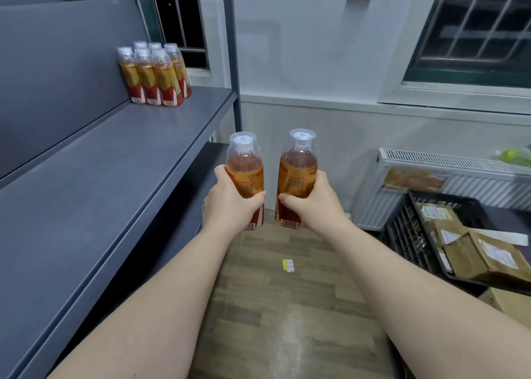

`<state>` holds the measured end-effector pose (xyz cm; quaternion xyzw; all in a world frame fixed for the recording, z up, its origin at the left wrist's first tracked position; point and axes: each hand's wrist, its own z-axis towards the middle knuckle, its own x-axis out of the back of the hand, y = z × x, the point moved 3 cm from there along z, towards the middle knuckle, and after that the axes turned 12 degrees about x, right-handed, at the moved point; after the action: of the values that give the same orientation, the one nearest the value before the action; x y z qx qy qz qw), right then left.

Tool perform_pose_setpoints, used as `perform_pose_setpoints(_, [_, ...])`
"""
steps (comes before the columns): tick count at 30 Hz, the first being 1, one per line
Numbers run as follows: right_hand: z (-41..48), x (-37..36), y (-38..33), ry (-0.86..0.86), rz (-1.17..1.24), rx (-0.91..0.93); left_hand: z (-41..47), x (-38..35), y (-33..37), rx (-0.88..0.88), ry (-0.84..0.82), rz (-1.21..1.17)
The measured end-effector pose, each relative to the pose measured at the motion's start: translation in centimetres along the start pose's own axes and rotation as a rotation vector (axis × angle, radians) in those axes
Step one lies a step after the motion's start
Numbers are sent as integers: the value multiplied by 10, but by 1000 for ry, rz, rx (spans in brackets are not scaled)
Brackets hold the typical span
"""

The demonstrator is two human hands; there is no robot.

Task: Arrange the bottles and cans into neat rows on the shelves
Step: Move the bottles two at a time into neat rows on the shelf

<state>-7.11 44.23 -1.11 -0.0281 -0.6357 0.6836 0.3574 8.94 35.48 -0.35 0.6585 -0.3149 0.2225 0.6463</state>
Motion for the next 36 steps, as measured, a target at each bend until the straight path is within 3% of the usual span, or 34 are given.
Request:
perform_pose_setpoints(23, [297, -11, 60, -220, 131, 123, 228, -72, 110, 103, 160, -18])
perform_pose_setpoints(36, [438, -58, 72, -323, 162, 189, 354, -78, 129, 156, 260, -51])
